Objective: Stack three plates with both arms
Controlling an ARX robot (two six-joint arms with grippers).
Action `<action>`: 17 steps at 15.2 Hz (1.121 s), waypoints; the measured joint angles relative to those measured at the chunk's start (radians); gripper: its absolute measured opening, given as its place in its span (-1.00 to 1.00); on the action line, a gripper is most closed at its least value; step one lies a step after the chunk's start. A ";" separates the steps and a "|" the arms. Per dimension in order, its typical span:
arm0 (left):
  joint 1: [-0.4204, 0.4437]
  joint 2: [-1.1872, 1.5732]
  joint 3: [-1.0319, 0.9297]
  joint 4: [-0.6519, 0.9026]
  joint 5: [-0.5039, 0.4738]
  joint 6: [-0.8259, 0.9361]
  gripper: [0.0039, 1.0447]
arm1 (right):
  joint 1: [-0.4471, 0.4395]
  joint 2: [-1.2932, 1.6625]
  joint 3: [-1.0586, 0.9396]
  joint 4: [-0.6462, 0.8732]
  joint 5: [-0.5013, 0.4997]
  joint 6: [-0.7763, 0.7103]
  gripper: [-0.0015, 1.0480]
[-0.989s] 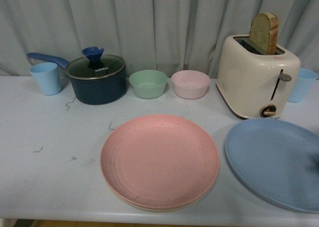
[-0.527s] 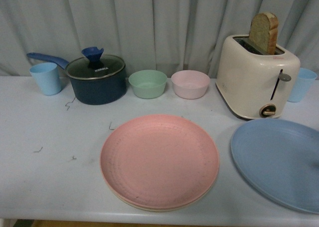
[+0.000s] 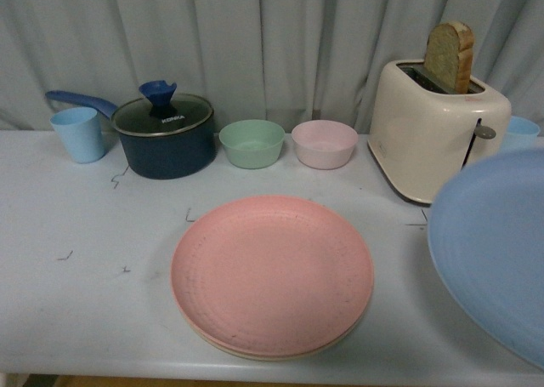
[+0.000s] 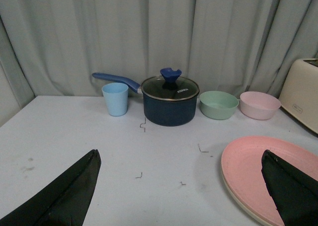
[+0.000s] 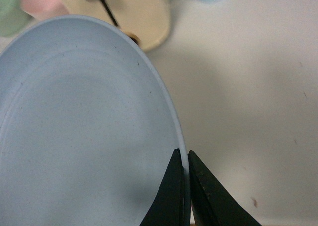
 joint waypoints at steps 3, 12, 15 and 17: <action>0.000 0.000 0.000 0.000 0.000 0.000 0.88 | 0.161 -0.065 0.001 0.061 -0.008 0.126 -0.95; 0.000 0.000 0.000 0.000 0.000 0.000 0.88 | 0.577 0.381 0.215 0.187 0.217 0.349 -0.95; 0.000 0.000 0.000 0.000 0.000 0.000 0.88 | 0.609 0.482 0.274 0.203 0.233 0.394 -0.95; 0.000 0.000 0.000 0.000 0.000 0.000 0.88 | 0.621 0.515 0.299 0.209 0.244 0.410 -0.95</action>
